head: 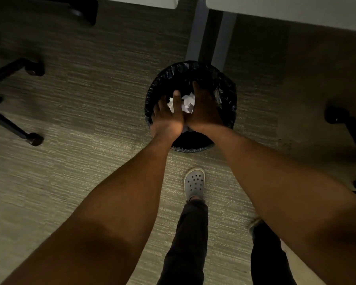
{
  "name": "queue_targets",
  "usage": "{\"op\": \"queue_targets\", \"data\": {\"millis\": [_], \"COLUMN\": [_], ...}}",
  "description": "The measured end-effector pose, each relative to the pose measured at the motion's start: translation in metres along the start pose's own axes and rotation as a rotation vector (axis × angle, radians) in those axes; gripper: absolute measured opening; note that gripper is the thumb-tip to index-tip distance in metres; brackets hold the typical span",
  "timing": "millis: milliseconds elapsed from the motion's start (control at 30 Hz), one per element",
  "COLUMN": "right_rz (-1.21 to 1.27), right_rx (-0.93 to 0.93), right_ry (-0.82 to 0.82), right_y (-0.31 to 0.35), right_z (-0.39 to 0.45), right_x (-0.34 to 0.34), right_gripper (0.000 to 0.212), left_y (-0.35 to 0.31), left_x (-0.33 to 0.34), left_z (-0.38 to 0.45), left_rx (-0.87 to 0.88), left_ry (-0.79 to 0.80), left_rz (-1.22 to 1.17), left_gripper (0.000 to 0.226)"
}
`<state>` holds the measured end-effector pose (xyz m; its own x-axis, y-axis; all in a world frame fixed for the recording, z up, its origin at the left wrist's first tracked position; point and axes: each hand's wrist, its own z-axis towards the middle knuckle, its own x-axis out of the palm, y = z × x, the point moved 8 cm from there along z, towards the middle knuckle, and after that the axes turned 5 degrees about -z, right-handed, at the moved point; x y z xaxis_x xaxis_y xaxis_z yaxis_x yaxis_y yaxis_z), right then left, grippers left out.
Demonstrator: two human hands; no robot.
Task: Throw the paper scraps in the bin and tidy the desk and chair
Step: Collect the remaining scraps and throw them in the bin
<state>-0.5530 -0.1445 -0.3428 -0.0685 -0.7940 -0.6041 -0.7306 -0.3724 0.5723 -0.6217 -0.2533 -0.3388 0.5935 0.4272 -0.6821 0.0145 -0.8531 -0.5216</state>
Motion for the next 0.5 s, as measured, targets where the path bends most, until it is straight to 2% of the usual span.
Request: {"op": "queue_targets", "data": {"millis": [67, 133, 267, 500], "right_rz": [-0.188, -0.268, -0.310, -0.348], "right_rx": [-0.002, -0.024, -0.070, -0.097], "right_ry": [0.044, 0.044, 0.069, 0.001], "right_y": [-0.004, -0.004, -0.005, -0.008], "right_z": [0.001, -0.001, -0.012, -0.062], "right_x": [0.006, 0.008, 0.009, -0.022], "right_gripper": [0.082, 0.074, 0.067, 0.078], "left_y": [0.007, 0.014, 0.015, -0.003], "left_x": [0.002, 0.003, -0.006, 0.001], "left_z": [-0.003, -0.010, -0.028, -0.075], "left_rx": [-0.009, -0.028, 0.023, 0.092], "left_ry": [0.057, 0.104, 0.107, 0.178], "left_rz": [0.001, 0.100, 0.270, 0.321], "left_gripper": [0.082, 0.076, 0.065, 0.073]}}
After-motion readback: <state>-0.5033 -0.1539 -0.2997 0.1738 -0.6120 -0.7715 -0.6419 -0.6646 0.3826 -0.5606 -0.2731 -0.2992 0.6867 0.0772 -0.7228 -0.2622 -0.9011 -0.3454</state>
